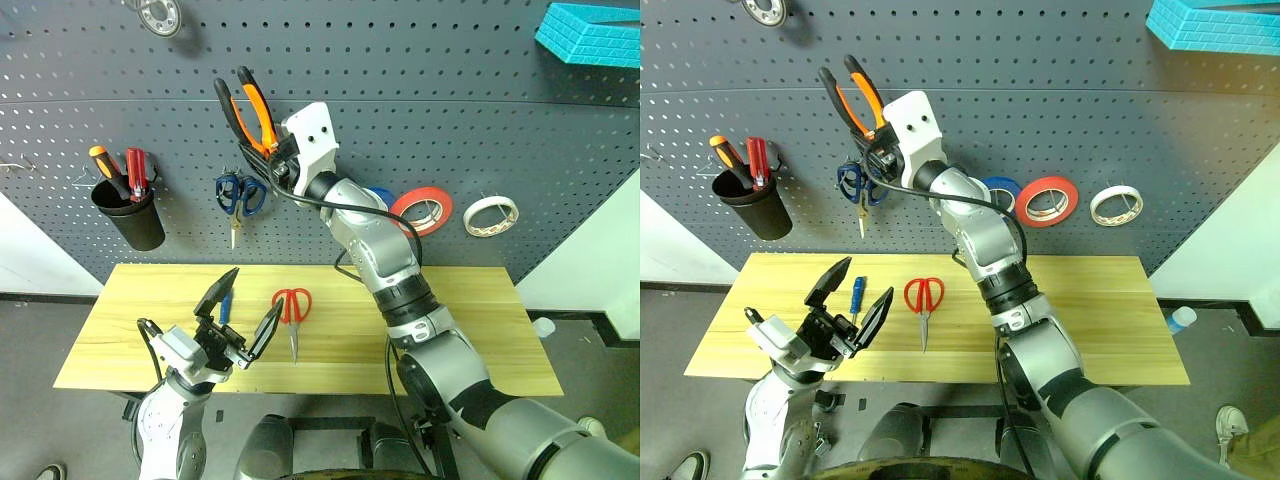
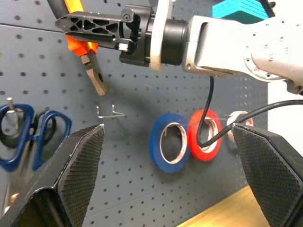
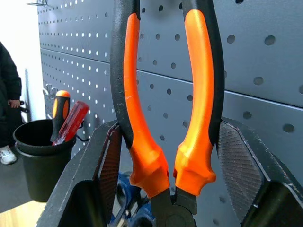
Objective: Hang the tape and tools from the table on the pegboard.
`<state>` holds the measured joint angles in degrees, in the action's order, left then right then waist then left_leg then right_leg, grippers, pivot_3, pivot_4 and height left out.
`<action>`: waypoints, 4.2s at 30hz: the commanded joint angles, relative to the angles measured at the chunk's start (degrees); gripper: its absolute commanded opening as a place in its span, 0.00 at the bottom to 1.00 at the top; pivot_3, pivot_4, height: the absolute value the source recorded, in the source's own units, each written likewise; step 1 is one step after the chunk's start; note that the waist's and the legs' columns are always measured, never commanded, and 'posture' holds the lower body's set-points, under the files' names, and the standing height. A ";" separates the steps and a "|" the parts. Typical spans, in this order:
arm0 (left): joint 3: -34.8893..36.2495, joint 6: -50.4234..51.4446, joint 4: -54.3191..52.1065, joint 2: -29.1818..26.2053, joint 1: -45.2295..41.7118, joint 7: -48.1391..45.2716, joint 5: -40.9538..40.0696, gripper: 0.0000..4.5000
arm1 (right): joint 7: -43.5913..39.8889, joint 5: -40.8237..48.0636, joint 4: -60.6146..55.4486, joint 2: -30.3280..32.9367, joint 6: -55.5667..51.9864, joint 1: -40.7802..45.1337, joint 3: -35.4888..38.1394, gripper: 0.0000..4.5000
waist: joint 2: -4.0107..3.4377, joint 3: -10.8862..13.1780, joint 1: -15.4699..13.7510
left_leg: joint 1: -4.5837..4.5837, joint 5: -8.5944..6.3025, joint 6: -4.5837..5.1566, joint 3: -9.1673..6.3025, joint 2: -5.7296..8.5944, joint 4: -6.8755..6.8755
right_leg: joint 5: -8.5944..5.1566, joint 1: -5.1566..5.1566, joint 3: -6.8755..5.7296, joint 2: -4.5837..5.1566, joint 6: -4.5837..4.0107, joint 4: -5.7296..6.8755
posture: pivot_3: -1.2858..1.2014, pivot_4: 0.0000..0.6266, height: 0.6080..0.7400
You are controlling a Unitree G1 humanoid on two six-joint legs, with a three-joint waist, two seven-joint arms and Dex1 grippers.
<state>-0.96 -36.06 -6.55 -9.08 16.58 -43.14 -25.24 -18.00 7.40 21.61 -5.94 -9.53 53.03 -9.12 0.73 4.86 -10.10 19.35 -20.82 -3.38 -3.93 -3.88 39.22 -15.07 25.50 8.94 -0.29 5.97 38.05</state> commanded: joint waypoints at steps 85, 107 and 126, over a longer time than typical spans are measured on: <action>-2.42 2.90 -14.70 -6.65 8.73 3.37 -0.58 1.00 | 10.44 0.10 -4.23 -5.48 10.56 -4.55 1.31 0.58 | -0.59 4.34 0.12 | 1.10 -0.04 0.08 -0.08 0.00 -0.12 | -0.06 1.22 -0.03 -0.01 0.06 0.00 | 0.69 0.24 0.60; -3.00 4.76 -17.74 -7.69 10.34 3.30 -1.32 1.00 | 12.46 0.86 -7.51 -5.15 10.23 -7.46 0.04 0.58 | -0.68 5.42 0.24 | 1.10 -0.04 0.08 -0.08 0.00 -0.12 | -0.07 1.22 -0.02 -0.01 0.06 -0.01 | 0.69 0.28 0.60; -0.13 8.38 -20.49 -11.58 9.15 1.49 -5.45 1.00 | 16.92 0.69 -5.08 -7.30 15.41 -6.06 -0.69 0.58 | -0.68 5.59 0.19 | 1.15 -0.05 0.08 -0.08 0.00 -0.12 | -0.08 1.25 -0.02 -0.01 0.07 -0.01 | 0.70 0.26 0.60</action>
<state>-2.07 -27.73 -24.89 -20.12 25.71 -41.30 -29.63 -1.82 8.01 17.59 -7.36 3.69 46.29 -10.02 0.05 10.45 -9.91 20.50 -20.87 -3.30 -4.01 -3.88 39.10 -15.15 26.74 8.92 -0.30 6.04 38.04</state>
